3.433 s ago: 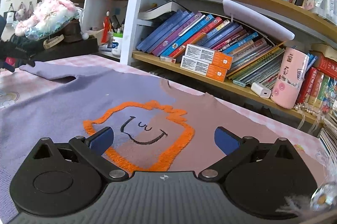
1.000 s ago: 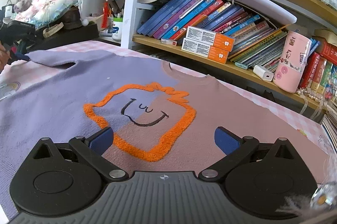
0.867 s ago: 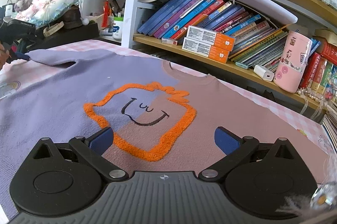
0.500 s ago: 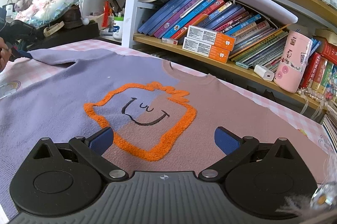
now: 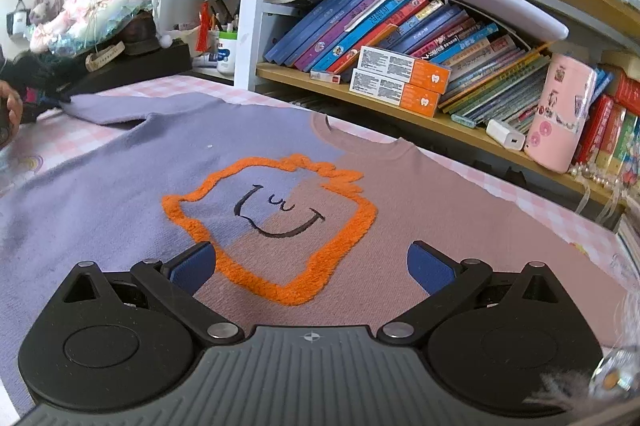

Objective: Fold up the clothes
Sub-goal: 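Close the left gripper on the lavender sleeve cuff, then lift the sleeve with the left gripper and fold it across the sweater front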

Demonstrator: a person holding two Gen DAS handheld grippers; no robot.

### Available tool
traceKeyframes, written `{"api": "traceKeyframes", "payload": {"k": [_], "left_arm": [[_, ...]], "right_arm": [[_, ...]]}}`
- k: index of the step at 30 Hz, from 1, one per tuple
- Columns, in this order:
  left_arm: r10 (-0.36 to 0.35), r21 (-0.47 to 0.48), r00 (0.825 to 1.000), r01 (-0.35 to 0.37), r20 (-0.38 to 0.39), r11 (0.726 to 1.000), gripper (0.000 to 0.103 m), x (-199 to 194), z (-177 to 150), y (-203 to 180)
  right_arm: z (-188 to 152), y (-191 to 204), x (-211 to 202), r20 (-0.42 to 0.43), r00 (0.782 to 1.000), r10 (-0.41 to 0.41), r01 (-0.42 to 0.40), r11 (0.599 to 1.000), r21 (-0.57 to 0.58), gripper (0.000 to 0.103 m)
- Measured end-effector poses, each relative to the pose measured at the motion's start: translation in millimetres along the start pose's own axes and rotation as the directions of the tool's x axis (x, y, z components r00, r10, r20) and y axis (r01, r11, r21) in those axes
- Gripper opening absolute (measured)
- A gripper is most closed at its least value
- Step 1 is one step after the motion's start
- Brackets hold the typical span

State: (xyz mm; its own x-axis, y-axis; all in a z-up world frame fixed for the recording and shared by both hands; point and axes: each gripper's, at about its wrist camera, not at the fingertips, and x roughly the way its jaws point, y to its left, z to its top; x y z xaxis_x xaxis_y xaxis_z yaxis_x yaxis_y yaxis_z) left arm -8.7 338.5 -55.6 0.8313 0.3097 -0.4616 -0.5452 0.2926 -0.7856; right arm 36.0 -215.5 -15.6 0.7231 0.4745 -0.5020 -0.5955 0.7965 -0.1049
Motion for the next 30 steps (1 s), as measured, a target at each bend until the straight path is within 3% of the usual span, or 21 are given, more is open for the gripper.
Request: {"api": "traceKeyframes", "payload": {"k": [9, 13, 14, 17, 18, 24, 26, 30], "left_arm": [[-0.009, 0.056, 1.000, 0.009, -0.001, 0.998, 0.008, 1, -1, -2], [-0.015, 0.070, 1.000, 0.015, -0.005, 0.997, 0.004, -2, -1, -4], [-0.028, 0.083, 1.000, 0.028, -0.003, 0.996, 0.004, -5, -2, -6], [-0.095, 0.132, 0.995, 0.095, -0.001, 0.987, 0.004, -18, -8, -18], [-0.122, 0.142, 0.993, 0.121, -0.005, 0.982, 0.004, -23, -10, -23], [-0.269, 0.249, 0.961, 0.276, -0.062, 0.929, 0.004, -54, -25, -78], [-0.320, 0.288, 0.943, 0.334, -0.095, 0.897, 0.004, -62, -37, -105], [-0.412, 0.339, 0.893, 0.450, -0.182, 0.826, 0.004, -71, -75, -155]], "right_arm": [[-21, -22, -30, -0.060, 0.994, -0.097, 0.101, 0.992, 0.076, 0.103], [-26, -16, -57, -0.032, 0.991, -0.131, 0.131, 0.991, 0.022, 0.100], [-28, -15, -62, -0.033, 0.992, -0.122, 0.122, 0.992, 0.009, 0.097], [-36, -16, -67, -0.060, 0.995, -0.083, 0.083, 0.997, 0.001, 0.067], [-39, -17, -65, -0.069, 0.994, -0.082, 0.083, 0.996, 0.010, 0.065], [-43, -24, -60, -0.082, 0.996, -0.045, 0.051, 0.996, 0.069, 0.069], [-43, -25, -56, -0.103, 0.995, -0.016, 0.025, 0.996, 0.082, 0.084], [-44, -29, -53, -0.116, 0.993, 0.010, 0.002, 0.994, 0.106, 0.088]]}}
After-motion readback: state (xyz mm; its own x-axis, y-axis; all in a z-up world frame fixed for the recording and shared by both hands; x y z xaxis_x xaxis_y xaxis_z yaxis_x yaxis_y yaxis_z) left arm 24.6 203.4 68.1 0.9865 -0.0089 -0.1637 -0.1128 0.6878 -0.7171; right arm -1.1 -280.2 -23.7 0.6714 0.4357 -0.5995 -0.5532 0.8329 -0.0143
